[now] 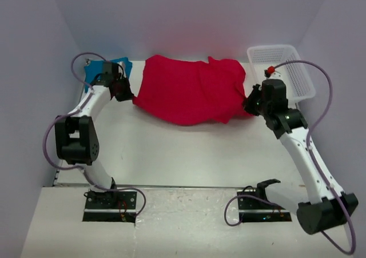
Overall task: Fold and stack the t-shirts
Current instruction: Flatten out the tshirt
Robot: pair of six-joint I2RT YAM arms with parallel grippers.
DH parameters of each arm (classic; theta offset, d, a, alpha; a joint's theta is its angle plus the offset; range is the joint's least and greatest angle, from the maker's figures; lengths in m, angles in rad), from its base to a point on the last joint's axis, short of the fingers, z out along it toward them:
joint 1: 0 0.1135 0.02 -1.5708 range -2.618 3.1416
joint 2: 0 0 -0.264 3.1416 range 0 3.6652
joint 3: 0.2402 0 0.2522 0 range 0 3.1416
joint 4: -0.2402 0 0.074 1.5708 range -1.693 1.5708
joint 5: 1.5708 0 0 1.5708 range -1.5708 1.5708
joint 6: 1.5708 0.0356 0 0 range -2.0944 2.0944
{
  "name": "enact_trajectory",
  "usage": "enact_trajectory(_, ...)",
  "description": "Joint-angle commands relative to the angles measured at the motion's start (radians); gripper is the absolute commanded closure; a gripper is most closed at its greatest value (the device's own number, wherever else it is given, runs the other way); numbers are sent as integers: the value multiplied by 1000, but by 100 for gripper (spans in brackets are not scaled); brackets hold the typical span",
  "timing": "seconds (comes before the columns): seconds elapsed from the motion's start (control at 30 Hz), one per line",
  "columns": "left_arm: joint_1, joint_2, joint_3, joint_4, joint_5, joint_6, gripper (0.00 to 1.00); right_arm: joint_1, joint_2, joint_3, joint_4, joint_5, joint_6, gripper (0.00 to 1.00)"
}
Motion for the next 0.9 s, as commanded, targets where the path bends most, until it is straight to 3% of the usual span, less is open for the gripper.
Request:
enact_trajectory(0.0, -50, -227, -43, -15, -77, -69, 100, 23, -142, -33, -38, 124, 144, 100)
enact_trajectory(0.23, -70, -402, -325, -56, -130, -88, 100, 82, -268, -195, -74, 104, 175, 100)
enact_trajectory(0.53, -72, -563, -538, -46, -113, -124, 100, 137, -350, -340, -96, 102, 226, 100)
enact_trajectory(0.87, -72, -731, -532, -117, -308, -120, 100, 145, -368, -315, -76, 156, 166, 100)
